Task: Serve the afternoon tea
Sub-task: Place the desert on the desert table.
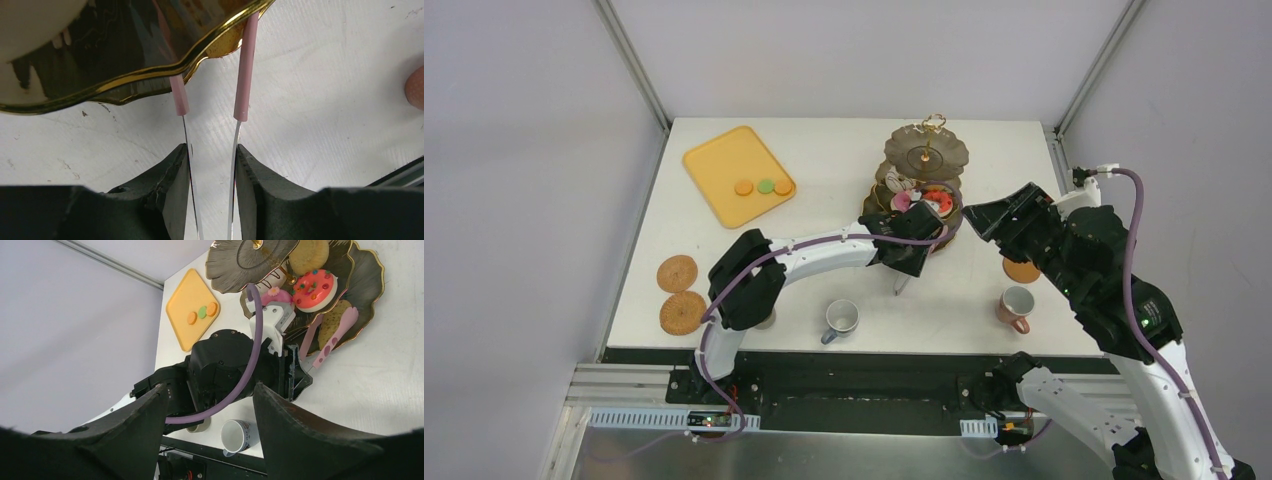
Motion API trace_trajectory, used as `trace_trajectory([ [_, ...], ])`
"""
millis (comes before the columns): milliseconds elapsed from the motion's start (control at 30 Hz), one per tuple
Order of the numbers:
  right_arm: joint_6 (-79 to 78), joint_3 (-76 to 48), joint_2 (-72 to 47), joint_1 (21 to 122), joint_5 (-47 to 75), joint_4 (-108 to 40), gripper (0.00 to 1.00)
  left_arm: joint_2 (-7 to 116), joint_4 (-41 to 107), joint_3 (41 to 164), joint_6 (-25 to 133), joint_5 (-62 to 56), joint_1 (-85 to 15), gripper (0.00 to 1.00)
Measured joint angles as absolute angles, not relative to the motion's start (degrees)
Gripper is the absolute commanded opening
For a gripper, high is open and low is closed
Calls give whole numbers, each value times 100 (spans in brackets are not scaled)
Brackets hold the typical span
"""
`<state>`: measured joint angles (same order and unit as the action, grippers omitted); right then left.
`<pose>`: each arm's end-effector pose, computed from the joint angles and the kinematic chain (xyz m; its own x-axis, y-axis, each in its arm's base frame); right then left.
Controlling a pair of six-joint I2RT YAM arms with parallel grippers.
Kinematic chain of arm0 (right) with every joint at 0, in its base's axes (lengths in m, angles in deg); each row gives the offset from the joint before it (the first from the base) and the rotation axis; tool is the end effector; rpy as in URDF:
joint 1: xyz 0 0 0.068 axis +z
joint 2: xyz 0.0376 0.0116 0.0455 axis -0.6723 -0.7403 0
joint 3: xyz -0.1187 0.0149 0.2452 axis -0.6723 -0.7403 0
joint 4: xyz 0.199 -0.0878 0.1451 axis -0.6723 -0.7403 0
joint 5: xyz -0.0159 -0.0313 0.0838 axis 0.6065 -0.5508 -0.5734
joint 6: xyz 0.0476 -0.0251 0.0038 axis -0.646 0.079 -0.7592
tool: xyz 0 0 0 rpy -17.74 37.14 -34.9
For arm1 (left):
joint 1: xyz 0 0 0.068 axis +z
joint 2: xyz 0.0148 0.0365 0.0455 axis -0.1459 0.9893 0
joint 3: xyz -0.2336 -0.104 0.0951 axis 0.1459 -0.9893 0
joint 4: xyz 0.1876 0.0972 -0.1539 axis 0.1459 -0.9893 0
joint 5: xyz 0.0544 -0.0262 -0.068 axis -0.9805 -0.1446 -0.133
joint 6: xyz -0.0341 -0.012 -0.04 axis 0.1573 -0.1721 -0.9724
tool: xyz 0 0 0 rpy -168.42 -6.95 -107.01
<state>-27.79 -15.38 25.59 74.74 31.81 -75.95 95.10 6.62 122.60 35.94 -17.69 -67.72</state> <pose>0.0963 0.0543 0.4514 -0.3483 0.4333 -0.8312 -0.2343 0.8184 0.5248 0.2370 -0.3916 0.2245 -0.7384 0.2679 -0.6189 0.5148 0.8168 -0.2605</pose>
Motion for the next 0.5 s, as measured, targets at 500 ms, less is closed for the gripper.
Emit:
trace_trajectory([
  [500,-2814,-1645,2559,7474,3100,-7549,66,8911,844,11895,3795,-1854,-6846,36],
])
